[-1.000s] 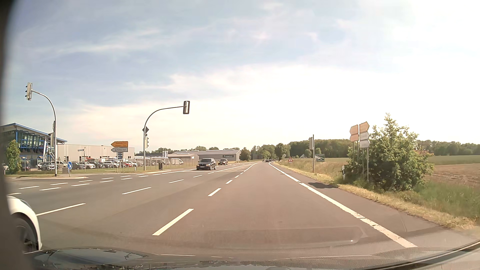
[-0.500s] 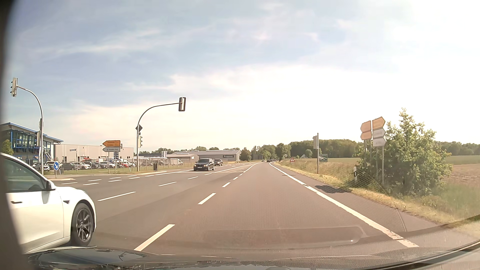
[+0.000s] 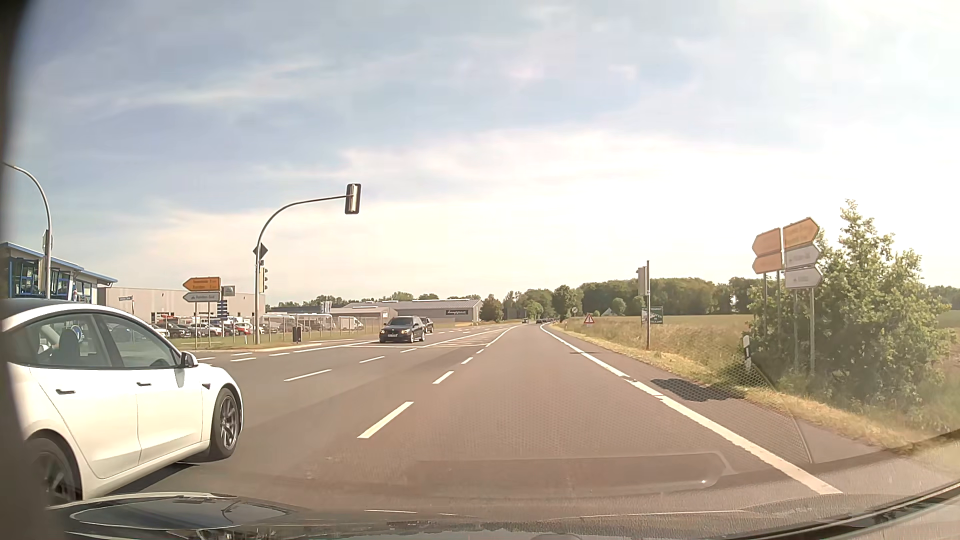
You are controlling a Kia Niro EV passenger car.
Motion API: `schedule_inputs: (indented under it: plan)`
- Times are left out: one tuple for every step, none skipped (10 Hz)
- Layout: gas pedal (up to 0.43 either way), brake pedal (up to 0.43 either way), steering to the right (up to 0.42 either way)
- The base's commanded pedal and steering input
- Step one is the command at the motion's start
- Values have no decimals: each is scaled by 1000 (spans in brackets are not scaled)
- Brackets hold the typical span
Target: Follow the waypoints while adhering to traffic rules and regulations
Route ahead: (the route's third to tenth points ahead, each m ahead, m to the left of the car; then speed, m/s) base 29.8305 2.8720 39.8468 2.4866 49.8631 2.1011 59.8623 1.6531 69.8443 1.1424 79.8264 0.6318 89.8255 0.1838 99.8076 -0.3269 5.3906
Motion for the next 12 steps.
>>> schedule_inputs:
  plan:
    - [319,0,-1]
    - [319,0,0]
    - [319,0,0]
    - [319,0,0]
    - [319,0,0]
    - [319,0,0]
    - [319,0,0]
    - [319,0,0]
    - [319,0,0]
    - [319,0,0]
    - [319,0,0]
    - [319,0,0]
